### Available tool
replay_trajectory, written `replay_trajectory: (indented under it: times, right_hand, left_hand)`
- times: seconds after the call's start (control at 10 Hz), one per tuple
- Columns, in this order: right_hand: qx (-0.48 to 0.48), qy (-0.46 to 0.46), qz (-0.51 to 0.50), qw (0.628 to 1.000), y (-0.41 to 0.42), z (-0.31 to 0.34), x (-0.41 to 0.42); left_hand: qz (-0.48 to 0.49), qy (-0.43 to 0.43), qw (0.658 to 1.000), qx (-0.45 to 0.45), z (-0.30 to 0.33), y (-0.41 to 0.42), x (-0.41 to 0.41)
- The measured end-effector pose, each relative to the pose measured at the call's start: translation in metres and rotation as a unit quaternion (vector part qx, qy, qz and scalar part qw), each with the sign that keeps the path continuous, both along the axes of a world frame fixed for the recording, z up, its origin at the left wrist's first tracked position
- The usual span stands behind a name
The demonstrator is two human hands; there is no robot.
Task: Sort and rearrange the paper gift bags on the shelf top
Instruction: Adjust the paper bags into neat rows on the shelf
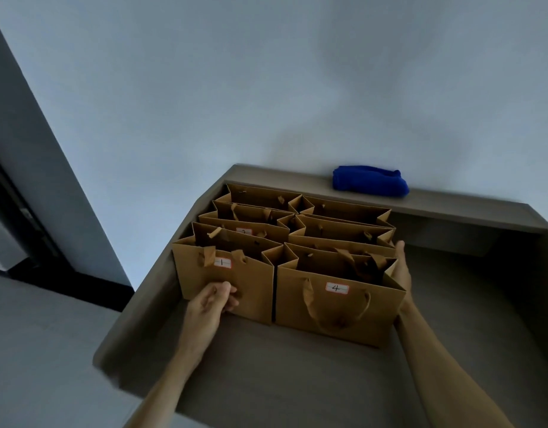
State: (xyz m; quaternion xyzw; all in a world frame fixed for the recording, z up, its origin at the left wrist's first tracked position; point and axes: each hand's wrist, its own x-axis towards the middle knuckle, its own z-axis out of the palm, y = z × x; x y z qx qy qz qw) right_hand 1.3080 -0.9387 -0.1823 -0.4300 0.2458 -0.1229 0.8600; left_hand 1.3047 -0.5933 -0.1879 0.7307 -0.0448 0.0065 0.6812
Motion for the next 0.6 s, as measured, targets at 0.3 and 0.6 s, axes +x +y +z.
replay_trajectory:
  times: [0.3, 0.6]
  right_hand:
    - [-0.054, 0.013, -0.012, 0.998, -0.012, -0.005, -0.003]
    - [-0.296, 0.078, -0.089, 0.948, 0.015, -0.002, -0.081]
  left_hand:
    - [-0.049, -0.021, 0.997, 0.052, -0.002, 0.007, 0.000]
    - [-0.195, -0.083, 0.975, 0.072, 0.002, -0.010, -0.018]
